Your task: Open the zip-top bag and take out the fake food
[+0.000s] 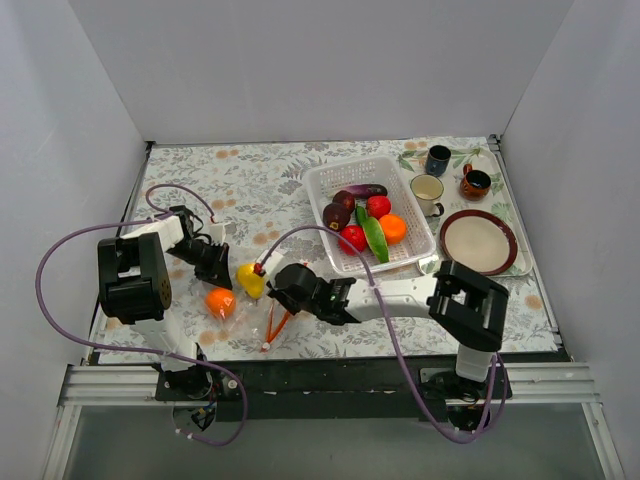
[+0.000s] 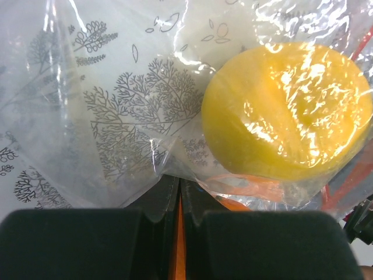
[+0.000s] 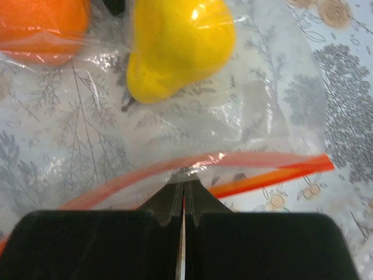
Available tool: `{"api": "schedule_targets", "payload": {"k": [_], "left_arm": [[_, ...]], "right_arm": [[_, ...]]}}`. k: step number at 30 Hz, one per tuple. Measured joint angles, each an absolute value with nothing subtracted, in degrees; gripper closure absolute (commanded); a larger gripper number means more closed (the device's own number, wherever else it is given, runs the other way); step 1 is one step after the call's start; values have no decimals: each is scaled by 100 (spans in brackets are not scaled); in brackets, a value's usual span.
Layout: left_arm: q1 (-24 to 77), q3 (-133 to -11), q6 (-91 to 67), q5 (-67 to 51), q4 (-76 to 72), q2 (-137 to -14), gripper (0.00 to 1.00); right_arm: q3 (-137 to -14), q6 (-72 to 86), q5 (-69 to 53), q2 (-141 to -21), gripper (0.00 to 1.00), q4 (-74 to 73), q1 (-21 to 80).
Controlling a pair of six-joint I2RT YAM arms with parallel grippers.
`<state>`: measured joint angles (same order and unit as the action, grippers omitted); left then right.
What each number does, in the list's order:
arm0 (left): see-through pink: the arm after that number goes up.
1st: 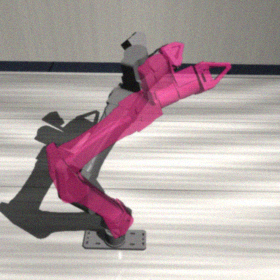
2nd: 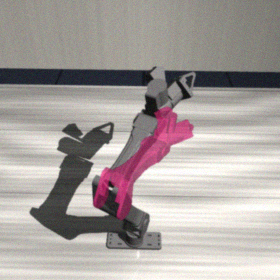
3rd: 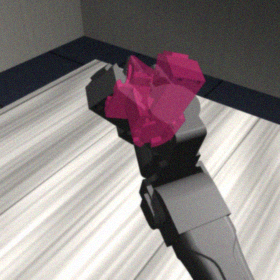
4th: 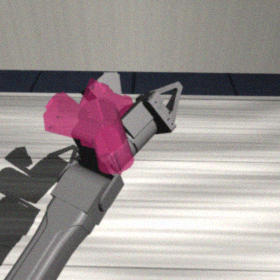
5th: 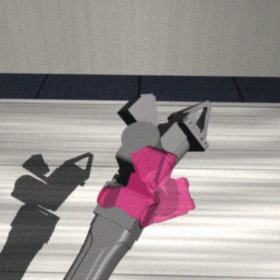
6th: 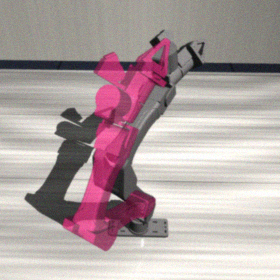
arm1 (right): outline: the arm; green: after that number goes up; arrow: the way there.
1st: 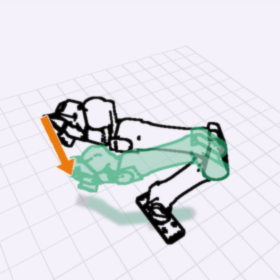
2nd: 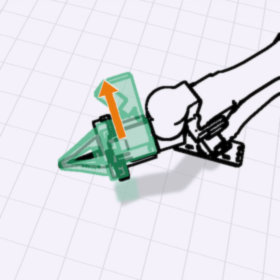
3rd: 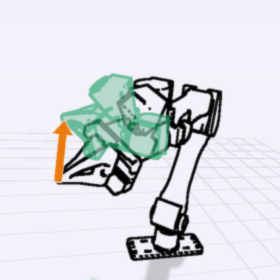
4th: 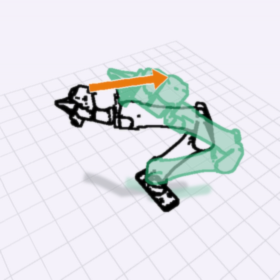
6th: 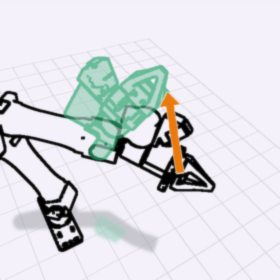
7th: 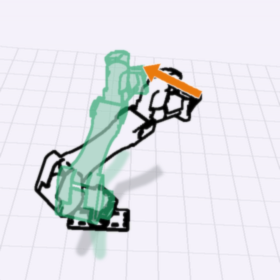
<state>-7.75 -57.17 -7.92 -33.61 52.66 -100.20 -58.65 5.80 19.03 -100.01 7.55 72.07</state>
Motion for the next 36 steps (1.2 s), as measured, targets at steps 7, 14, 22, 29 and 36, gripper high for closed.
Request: {"api": "schedule_targets", "payload": {"k": [7,14,22,29,36], "left_arm": [[-775,-5717,-790,-3358,5269,-10020,100],[-773,-5717,-790,-3358,5275,-10020,100],[-679,-5717,-784,-3361,5293,-10020,100],[-497,-5714,-773,-3363,5290,-10020,100],[-351,-5714,-762,-3363,5306,-10020,100]], "right_arm": [[-6650,460,1739,-10943,91,926,7201],[-7076,224,1699,-11397,18,1026,7188],[-7242,119,1706,-11581,5,1352,7166],[-7524,102,1664,-11775,5,1490,7164],[-7708,80,1603,-11961,34,1474,7126]]}}
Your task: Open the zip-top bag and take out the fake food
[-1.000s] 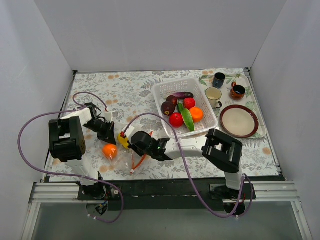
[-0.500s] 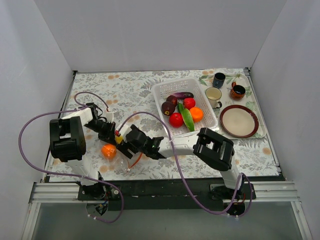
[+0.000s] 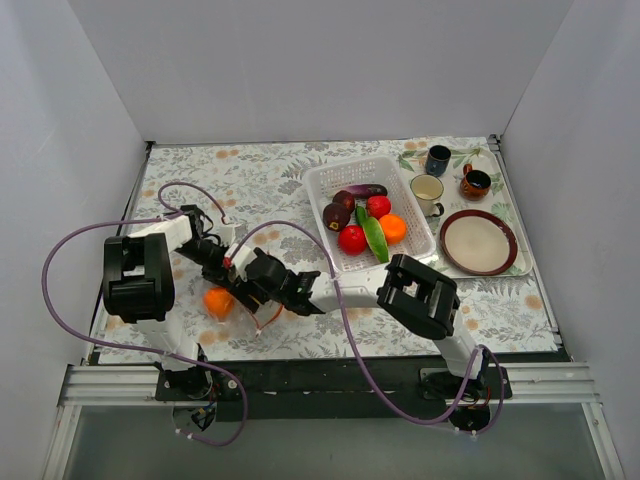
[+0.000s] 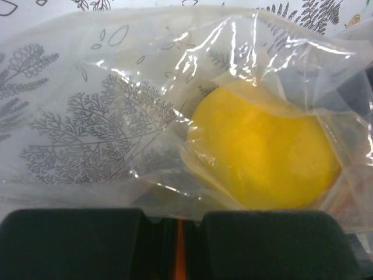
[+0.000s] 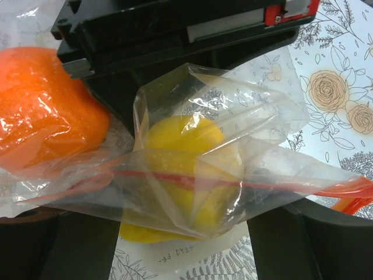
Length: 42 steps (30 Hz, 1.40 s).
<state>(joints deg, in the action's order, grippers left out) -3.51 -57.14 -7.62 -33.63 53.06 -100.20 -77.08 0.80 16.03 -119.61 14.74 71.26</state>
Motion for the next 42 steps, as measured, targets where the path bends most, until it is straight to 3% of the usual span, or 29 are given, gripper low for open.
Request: {"api": "schedule_targets", "payload": {"k": [2,3,5,6,8,20,27,28,30,31,32,33,34,38,42], "left_arm": [[-351,-5710,-749,-3354,5310,-10020,100],[-351,-5708,-744,-3347,5306,-10020,100],[-351,-5699,-746,-3330,5286,-10020,100],[-351,-5695,-749,-3330,5275,-10025,100],[-344,-5695,-757,-3332,5253,-10057,100],[-333,-5730,-963,-3420,5269,-10226,100],[-333,-5778,-1020,-3446,5336,-10259,100],[-329,-5811,-1020,-3446,5376,-10267,100],[-325,-5986,-1013,-3439,5520,-10291,97],[-325,-6202,-1007,-3463,5721,-10296,88],[-325,-6399,-993,-3487,5854,-10296,74],[-325,-6764,-985,-3546,6049,-10296,20],[-325,-7094,-972,-3583,6206,-10296,2],[-360,-8007,-836,-3723,6648,-10184,2],[-733,-8138,-506,-3800,7203,-9968,2]], "right_arm": [[-7708,95,1568,-11961,49,1474,7096],[-7708,110,1544,-11961,63,1472,7085],[-7693,128,1503,-11955,74,1481,7054],[-7640,154,1492,-11928,88,1516,7037],[-7439,204,1450,-11795,99,1581,7019],[-6128,325,1282,-9970,99,902,7022],[-5717,287,1824,-8497,99,598,6694],[-5710,340,1850,-8383,97,596,6445],[-5730,473,1994,-8291,62,607,5798],[-5760,545,2128,-8302,45,565,5472],[-5815,600,2287,-8350,13,473,5186],[-5909,633,2445,-8438,1,338,4954],[-6049,670,2609,-8560,1,191,4805],[-6825,753,3116,-9198,2,-519,4751],[-6753,729,3395,-9214,2,-722,4978]]}}
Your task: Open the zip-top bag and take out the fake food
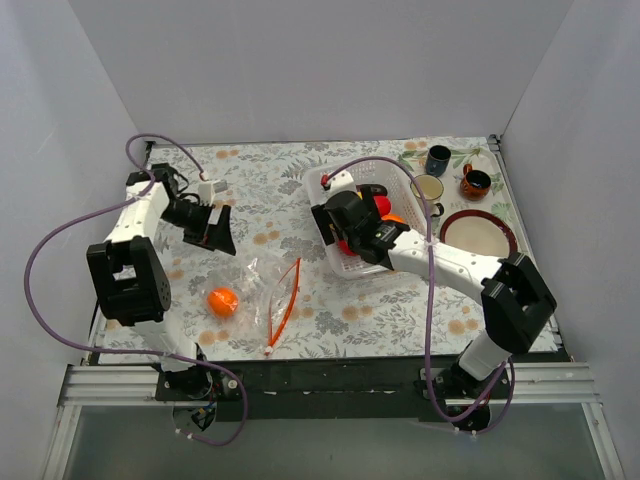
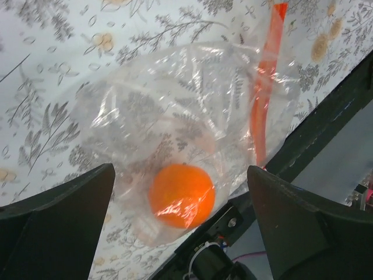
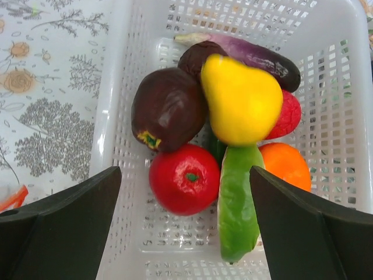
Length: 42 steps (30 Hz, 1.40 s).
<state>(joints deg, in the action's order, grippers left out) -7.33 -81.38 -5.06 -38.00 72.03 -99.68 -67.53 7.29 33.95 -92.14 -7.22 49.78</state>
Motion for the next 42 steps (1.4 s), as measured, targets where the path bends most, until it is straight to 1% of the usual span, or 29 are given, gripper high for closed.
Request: {"api": "schedule_targets", "payload": {"k": [4,7,10,11,13,14,15,17,21,24,25,27,28,29,31,32,34,35,42], "left_arm": [[-1531,-7815,3,-3710,7389,-9839,2],[-2040,-7225,425,-3422,7456,-9640,2],[-2145,-6632,821,-3148,7596,-9275,2],[-2130,-6501,939,-3083,7660,-9161,2],[-2115,-6313,1149,-2998,7721,-8984,2],[-2104,-6278,1214,-2980,7758,-8958,2],[-2097,-6254,1271,-2963,7778,-8952,2],[-2093,-6228,1315,-2915,7760,-9017,2],[-2093,-6077,1260,-2746,7437,-9185,2],[-2069,-5935,1135,-2591,7135,-9205,9],[-2056,-5902,1079,-2563,7032,-9205,17],[-1964,-5811,950,-2493,6820,-9205,27],[-1887,-5758,873,-2462,6713,-9205,38],[-1791,-5695,801,-2438,6593,-9205,53],[-1590,-5568,639,-2373,6383,-9203,64],[-1492,-5524,574,-2353,6309,-9205,74],[-1341,-5505,434,-2349,6226,-9225,79],[-1278,-5505,386,-2355,6182,-9255,80],[-1057,-5507,126,-2349,5983,-9561,80]], "right_arm": [[-6504,609,3614,-8958,2,-760,5345],[-6265,447,3701,-8641,9,-674,5839],[-5931,322,3632,-8298,23,-464,6346],[-5808,285,3577,-8204,31,-362,6510],[-5605,248,3454,-8112,39,-187,6757],[-5507,248,3380,-8110,46,-73,6836],[-5411,257,3293,-8112,50,27,6899],[-5260,274,3131,-8176,55,165,6984],[-5231,305,2842,-8615,55,473,7137],[-5245,311,2639,-8995,56,668,7216],[-5275,316,2565,-9135,56,694,7229],[-5367,322,2418,-9424,56,775,7255],[-5441,325,2314,-9577,56,799,7255],[-5487,327,2246,-9664,56,825,7255],[-5583,336,2051,-9830,56,917,7255],[-5640,344,1966,-9898,56,947,7255],[-5763,362,1831,-10022,56,1037,7255],[-5826,366,1769,-10086,56,1072,7255],[-6095,403,1409,-10512,51,1210,7255]]}}
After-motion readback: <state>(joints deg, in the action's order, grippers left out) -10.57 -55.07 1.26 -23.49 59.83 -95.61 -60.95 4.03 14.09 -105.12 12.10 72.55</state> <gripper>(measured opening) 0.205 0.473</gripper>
